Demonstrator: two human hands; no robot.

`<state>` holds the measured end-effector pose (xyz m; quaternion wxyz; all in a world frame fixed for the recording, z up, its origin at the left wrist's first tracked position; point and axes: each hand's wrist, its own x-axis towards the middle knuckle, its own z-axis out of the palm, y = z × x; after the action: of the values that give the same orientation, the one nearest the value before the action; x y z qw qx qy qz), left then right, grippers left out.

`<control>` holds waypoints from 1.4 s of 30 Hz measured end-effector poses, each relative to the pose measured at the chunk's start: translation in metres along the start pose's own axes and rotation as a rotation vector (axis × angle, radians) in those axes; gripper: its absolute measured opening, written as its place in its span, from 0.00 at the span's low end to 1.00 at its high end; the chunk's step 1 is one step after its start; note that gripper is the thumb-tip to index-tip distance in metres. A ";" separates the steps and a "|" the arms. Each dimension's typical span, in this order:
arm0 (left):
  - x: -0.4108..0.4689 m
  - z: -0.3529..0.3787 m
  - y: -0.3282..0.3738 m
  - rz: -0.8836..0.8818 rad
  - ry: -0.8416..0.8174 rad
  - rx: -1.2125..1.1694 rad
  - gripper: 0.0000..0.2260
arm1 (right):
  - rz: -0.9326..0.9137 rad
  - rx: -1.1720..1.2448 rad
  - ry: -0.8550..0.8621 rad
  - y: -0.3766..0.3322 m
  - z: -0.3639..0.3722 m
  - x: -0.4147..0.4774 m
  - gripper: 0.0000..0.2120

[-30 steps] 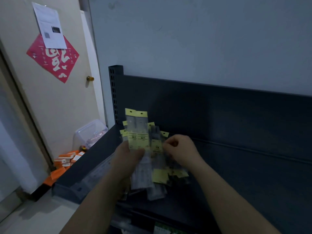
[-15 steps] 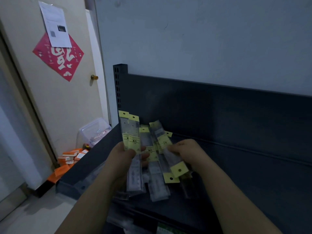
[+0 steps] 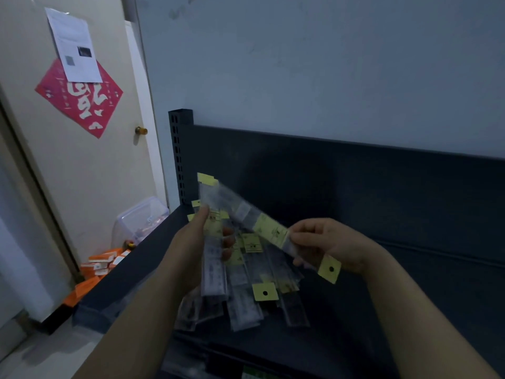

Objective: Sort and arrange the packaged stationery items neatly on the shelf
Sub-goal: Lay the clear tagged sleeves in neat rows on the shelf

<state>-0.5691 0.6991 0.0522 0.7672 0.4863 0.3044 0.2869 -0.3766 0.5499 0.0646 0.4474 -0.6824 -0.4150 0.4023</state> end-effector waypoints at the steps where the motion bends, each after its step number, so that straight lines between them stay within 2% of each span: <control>1: 0.001 0.000 0.001 0.003 -0.024 0.025 0.21 | -0.007 -0.064 -0.005 0.001 -0.003 -0.001 0.08; 4: -0.001 0.006 0.001 0.027 -0.008 0.062 0.20 | -0.008 -0.146 0.023 0.005 -0.008 -0.003 0.07; 7: -0.001 0.005 0.001 0.008 0.033 0.061 0.25 | -0.003 -0.141 0.093 0.008 -0.010 -0.004 0.05; 9: -0.004 0.004 0.002 0.026 0.016 0.158 0.18 | -0.006 -0.097 0.171 0.009 -0.009 -0.004 0.06; 11: -0.006 0.005 0.001 0.060 0.003 0.237 0.08 | 0.000 -0.008 0.292 0.012 -0.009 -0.002 0.09; 12: -0.005 0.006 0.000 0.080 0.014 0.228 0.08 | 0.003 0.058 0.353 0.014 -0.010 -0.001 0.10; 14: -0.002 0.003 -0.002 0.125 0.062 0.148 0.07 | 0.019 0.259 0.419 0.017 -0.012 0.000 0.10; 16: -0.001 0.001 -0.002 0.127 0.077 0.078 0.06 | 0.031 0.479 0.405 0.021 -0.012 0.003 0.05; 18: -0.006 0.000 -0.002 0.061 0.037 0.027 0.08 | 0.012 0.623 0.398 0.023 -0.009 0.008 0.02; 20: -0.015 -0.001 0.001 -0.037 -0.050 -0.038 0.11 | -0.014 0.663 0.416 0.023 -0.008 0.014 0.02; 23: -0.025 -0.008 0.011 -0.212 -0.217 -0.129 0.21 | -0.026 0.598 0.374 0.020 -0.015 0.018 0.03; 26: -0.028 -0.012 0.012 -0.346 -0.274 -0.062 0.26 | 0.002 0.504 0.301 0.017 -0.012 0.024 0.04; 28: -0.028 -0.010 0.007 -0.357 -0.293 0.018 0.23 | 0.006 0.422 0.246 0.013 0.006 0.031 0.03; 31: -0.028 -0.007 -0.003 -0.238 -0.267 0.234 0.13 | -0.037 0.396 0.200 0.000 0.042 0.042 0.02; 33: -0.027 -0.006 -0.007 -0.164 -0.210 0.287 0.10 | -0.057 0.452 0.239 -0.004 0.053 0.050 0.03; 34: -0.026 -0.009 -0.008 -0.142 -0.157 0.262 0.09 | -0.056 0.404 0.286 -0.003 0.055 0.054 0.06; 36: -0.023 -0.016 -0.007 -0.112 -0.031 0.186 0.08 | -0.010 -0.008 0.373 0.004 0.055 0.059 0.14; 38: -0.021 -0.023 -0.006 -0.079 0.043 0.122 0.09 | 0.096 -0.467 0.332 0.009 0.058 0.058 0.21; 40: -0.020 -0.026 -0.006 -0.062 0.062 0.073 0.10 | 0.169 -0.623 0.304 0.012 0.062 0.056 0.23; 42: -0.020 -0.026 -0.008 -0.071 0.056 0.065 0.09 | 0.161 -0.603 0.330 0.012 0.065 0.057 0.22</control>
<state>-0.6006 0.6965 0.0396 0.7517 0.4916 0.3522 0.2631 -0.4148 0.6171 0.0254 0.2536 -0.8702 -0.3821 0.1798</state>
